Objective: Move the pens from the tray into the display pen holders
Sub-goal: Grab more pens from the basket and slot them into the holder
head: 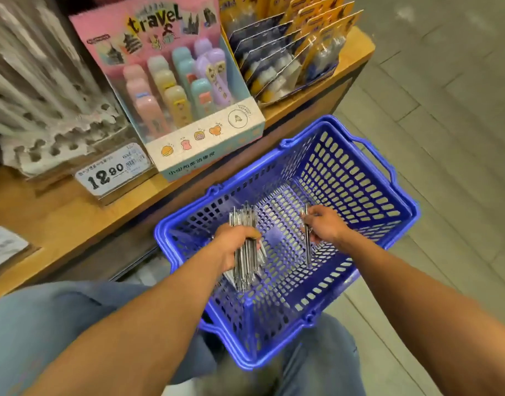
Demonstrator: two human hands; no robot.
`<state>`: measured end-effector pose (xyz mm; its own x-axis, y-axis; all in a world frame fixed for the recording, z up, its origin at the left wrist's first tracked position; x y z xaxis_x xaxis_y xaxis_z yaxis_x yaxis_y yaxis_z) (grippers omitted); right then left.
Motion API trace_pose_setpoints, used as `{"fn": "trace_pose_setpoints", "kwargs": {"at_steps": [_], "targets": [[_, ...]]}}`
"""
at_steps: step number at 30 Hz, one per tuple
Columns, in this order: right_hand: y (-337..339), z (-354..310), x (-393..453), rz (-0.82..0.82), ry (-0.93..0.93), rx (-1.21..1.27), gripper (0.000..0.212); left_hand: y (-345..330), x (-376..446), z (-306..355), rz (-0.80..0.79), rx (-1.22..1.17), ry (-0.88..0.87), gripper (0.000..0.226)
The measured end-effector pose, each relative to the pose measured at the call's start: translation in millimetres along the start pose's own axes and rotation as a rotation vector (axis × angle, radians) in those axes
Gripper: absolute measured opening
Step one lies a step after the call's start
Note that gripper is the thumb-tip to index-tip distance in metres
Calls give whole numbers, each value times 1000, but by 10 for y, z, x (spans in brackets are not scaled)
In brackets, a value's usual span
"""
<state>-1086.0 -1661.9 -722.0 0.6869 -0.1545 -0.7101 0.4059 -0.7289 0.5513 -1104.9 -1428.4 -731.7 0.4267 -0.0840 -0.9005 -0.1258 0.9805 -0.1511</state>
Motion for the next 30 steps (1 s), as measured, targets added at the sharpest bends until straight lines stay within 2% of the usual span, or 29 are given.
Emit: {"fn": "trace_pose_setpoints", "kwargs": {"at_steps": [7, 11, 15, 18, 23, 30], "targets": [[600, -549, -1567, 33, -12, 217, 23, 40, -1720, 401, 30, -19, 38, 3], [1101, -1001, -2672, 52, 34, 237, 26, 54, -3027, 647, 34, -62, 25, 15], [1488, -1476, -3748, 39, 107, 223, 29, 188, -4277, 801, 19, -170, -12, 12], [1668, -1852, -4420, 26, 177, 179, 21, 383, -5071, 857, 11, -248, -41, 10], [1657, -2526, -5335, -22, 280, 107, 21, 915, -6074, 935, 21, -380, -140, 8], [1079, -3696, -6182, -146, 433, 25, 19, 2122, -7093, 1050, 76, -516, -242, 12]]}}
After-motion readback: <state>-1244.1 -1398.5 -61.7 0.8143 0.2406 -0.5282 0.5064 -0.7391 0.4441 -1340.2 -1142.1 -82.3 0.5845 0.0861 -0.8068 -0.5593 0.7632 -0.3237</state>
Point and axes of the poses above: each hand's wrist, its own x-axis towards the middle knuckle, its own y-axis out of the back of the hand, z = x × y, the point moved 8 cm from there along x, towards the middle knuckle, and after that the axes turned 14 degrees about -x, right-handed, at the moved point
